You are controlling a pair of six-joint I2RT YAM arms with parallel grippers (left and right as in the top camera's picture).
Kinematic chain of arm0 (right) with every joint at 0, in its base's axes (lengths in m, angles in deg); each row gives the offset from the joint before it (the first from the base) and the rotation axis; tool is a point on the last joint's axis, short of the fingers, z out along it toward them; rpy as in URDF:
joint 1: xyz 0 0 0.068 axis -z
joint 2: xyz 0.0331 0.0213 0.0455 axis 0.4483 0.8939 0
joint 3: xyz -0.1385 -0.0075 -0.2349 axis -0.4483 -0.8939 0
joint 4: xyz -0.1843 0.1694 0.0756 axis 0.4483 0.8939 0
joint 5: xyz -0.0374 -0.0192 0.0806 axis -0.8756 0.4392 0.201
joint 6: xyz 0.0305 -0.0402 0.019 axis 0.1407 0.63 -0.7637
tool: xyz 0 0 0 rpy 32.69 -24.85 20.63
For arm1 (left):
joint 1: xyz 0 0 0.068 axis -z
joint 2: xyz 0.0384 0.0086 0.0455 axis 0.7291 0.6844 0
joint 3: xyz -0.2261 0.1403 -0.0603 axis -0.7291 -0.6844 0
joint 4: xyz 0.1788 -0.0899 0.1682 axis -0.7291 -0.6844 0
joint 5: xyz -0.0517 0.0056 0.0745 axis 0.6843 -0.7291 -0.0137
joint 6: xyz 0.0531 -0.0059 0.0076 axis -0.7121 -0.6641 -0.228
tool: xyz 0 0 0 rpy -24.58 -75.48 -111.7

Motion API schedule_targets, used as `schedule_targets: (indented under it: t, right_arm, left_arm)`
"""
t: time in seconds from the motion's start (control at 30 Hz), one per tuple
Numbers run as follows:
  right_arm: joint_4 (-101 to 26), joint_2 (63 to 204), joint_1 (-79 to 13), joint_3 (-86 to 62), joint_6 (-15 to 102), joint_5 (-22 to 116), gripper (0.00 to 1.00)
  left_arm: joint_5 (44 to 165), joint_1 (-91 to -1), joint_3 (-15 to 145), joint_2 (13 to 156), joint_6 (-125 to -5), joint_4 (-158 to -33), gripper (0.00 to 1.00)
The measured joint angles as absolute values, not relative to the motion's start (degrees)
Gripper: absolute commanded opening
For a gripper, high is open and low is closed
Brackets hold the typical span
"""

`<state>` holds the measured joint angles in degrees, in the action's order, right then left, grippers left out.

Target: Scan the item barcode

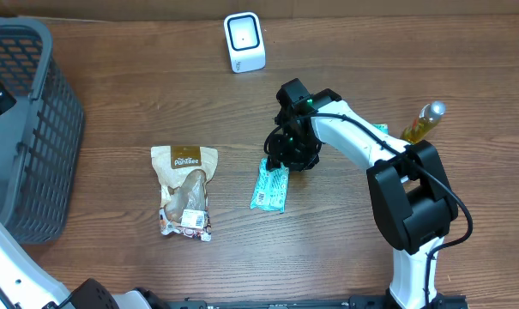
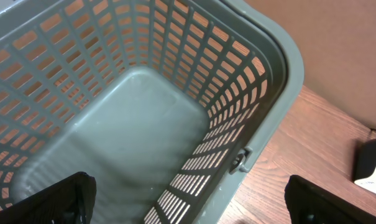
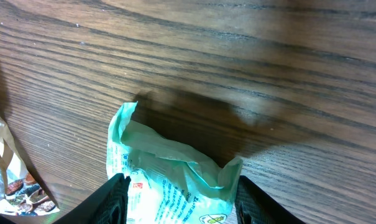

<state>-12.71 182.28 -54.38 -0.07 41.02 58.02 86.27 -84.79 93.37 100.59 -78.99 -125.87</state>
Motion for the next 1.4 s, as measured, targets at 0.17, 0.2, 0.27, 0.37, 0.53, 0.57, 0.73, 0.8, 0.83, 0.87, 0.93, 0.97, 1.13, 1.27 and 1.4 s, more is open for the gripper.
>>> schedule_targets:
  t: [0.17, 0.2, 0.27, 0.37, 0.53, 0.57, 0.73, 0.8, 0.83, 0.87, 0.93, 0.97, 1.13, 1.27, 1.4]
  right_arm:
    - [-12.7, 182.3, -54.4, -0.1, 41.0, 57.5, 0.51]
    - [-12.6, 182.3, -54.4, -0.1, 41.0, 56.9, 0.49]
    - [-12.5, 182.3, -54.4, -0.1, 41.0, 56.4, 0.47]
    - [-12.5, 182.3, -54.4, -0.1, 41.2, 55.9, 0.47]
    - [-12.4, 182.3, -54.4, -0.1, 41.2, 55.7, 0.47]
    - [-12.4, 182.3, -54.4, -0.1, 41.2, 55.6, 0.47]
    - [-12.4, 182.3, -54.4, -0.1, 41.2, 55.3, 0.47]
    - [-12.4, 182.3, -54.4, -0.2, 41.2, 55.3, 0.46]
    - [-12.6, 182.3, -54.4, -0.3, 41.3, 55.3, 0.47]
    - [-13.0, 182.2, -54.4, -0.6, 41.2, 55.3, 0.47]
    - [-13.8, 182.1, -54.4, -1.7, 41.2, 55.3, 0.47]
    - [-14.4, 182.0, -54.4, -2.2, 41.2, 55.3, 0.46]
    - [-16.1, 181.3, -54.4, -3.9, 41.3, 55.8, 0.42]
    - [-16.5, 181.2, -54.4, -4.1, 41.4, 56.2, 0.31]
    - [-17.3, 181.2, -54.4, -4.2, 41.4, 57.3, 0.17]
  left_arm:
    - [86.3, -84.8, 93.4, 100.6, -79.0, -125.9, 1.00]
    - [86.3, -84.8, 93.4, 100.6, -79.0, -125.9, 0.99]
    - [86.3, -84.8, 93.4, 100.6, -79.0, -125.8, 1.00]
    - [86.3, -84.8, 93.4, 100.6, -79.0, -125.9, 1.00]
    - [86.3, -84.8, 93.4, 100.6, -79.0, -125.9, 1.00]
    - [86.3, -84.8, 93.4, 100.6, -79.0, -125.9, 0.99]
    - [86.3, -84.8, 93.4, 100.6, -79.0, -125.9, 1.00]
    - [86.3, -84.8, 93.4, 100.6, -79.0, -125.9, 1.00]
    - [86.3, -84.8, 93.4, 100.6, -79.0, -125.8, 1.00]
    - [86.3, -84.8, 93.4, 100.6, -79.0, -125.8, 0.99]
    - [86.3, -84.8, 93.4, 100.6, -79.0, -125.9, 1.00]
    - [86.3, -84.8, 93.4, 100.6, -79.0, -125.9, 0.99]
    - [86.3, -84.8, 93.4, 100.6, -79.0, -125.9, 1.00]
    - [86.3, -84.8, 93.4, 100.6, -79.0, -125.8, 1.00]
    - [86.3, -84.8, 93.4, 100.6, -79.0, -125.9, 1.00]
